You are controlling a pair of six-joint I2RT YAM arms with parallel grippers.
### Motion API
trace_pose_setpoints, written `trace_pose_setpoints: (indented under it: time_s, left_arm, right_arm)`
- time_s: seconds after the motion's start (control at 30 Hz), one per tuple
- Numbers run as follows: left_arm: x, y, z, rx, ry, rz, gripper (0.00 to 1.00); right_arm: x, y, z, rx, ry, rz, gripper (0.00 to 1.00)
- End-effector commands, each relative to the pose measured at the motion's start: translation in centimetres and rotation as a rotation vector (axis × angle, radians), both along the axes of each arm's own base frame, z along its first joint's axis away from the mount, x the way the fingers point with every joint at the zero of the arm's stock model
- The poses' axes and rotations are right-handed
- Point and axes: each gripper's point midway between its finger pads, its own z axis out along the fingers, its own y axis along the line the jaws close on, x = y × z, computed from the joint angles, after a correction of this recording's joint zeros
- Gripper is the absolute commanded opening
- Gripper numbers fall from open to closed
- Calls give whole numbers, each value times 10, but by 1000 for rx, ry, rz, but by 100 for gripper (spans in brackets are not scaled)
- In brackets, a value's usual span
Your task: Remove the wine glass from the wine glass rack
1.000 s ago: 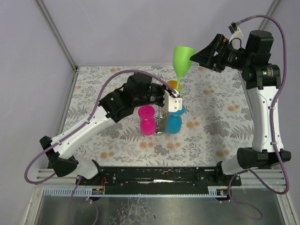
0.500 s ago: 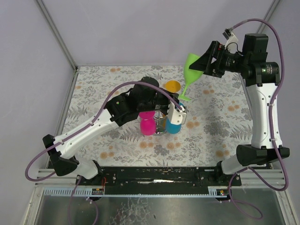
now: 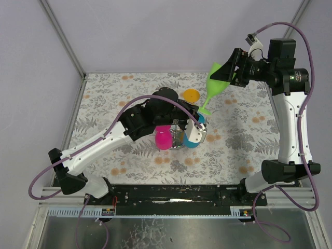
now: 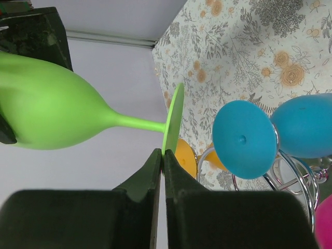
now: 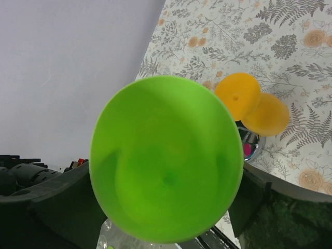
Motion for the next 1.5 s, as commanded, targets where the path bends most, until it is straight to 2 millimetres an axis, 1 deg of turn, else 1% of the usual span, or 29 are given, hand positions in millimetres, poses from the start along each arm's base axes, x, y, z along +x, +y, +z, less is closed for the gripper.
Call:
trace_pose_setpoints:
  time_s: [0.0,0.1,0.13,0.23,0.27,0.37,0.43,0.47,0.53,0.6,0.67,0.77,0.8,0.83,0.87,0.9,0.97,1.0,1.1,1.2,1.37,1.47]
  left_arm:
    - [3,-9,11,-27,-51,-11,0]
    - [7,-10,14,-44,-60,6,0]
    - [9,-11,17,-61,-63,16,4]
    - [15,-13,25,-105,-57,55,24]
    - [17,-13,29,-130,-40,77,28]
    - [24,-14,39,-190,12,142,34]
    - [29,-13,44,-222,52,185,42]
    - [31,-13,47,-245,72,208,46]
    - [37,-12,55,-303,125,259,51]
    - [45,-10,64,-367,202,320,55]
    - [53,-6,71,-427,295,381,56]
    - [72,6,81,-518,453,478,56]
    - [79,11,85,-549,507,504,56]
    - [85,17,88,-576,561,531,57]
    - [90,21,91,-596,606,548,57]
    - [93,25,93,-616,654,564,57]
    - [99,33,94,-644,735,588,58]
    - [100,36,94,-659,775,598,58]
    - [100,44,88,-668,836,618,58]
    - [100,51,82,-672,875,638,59]
    - [99,58,72,-668,914,661,59]
    - [98,60,66,-666,935,672,60]
  right_arm:
    - [-6,-1,-2,-12,9,22,79]
    - [-5,-2,-5,-20,20,7,65]
    - [-2,-5,-4,-32,11,-14,63]
    - [8,-18,0,-89,-30,-111,63]
    - [13,-25,2,-120,-51,-156,62]
    - [28,-49,6,-213,-108,-289,61]
    - [37,-65,11,-272,-148,-367,61]
    - [42,-74,13,-305,-171,-410,61]
    - [52,-95,16,-381,-222,-511,63]
    - [62,-116,13,-458,-266,-603,63]
    - [71,-135,4,-527,-293,-682,63]
    - [82,-153,-12,-587,-322,-769,62]
    - [84,-160,-26,-611,-315,-796,62]
    - [86,-165,-30,-622,-336,-822,62]
    - [87,-170,-38,-640,-350,-845,62]
    - [89,-174,-36,-640,-401,-878,62]
    - [93,-180,-48,-671,-468,-898,62]
    - [94,-181,-58,-681,-492,-900,62]
    - [97,-182,-80,-678,-559,-917,63]
    - [98,-184,-101,-677,-589,-931,63]
    - [100,-187,-131,-661,-673,-967,64]
    - [105,-196,-153,-653,-657,-1002,65]
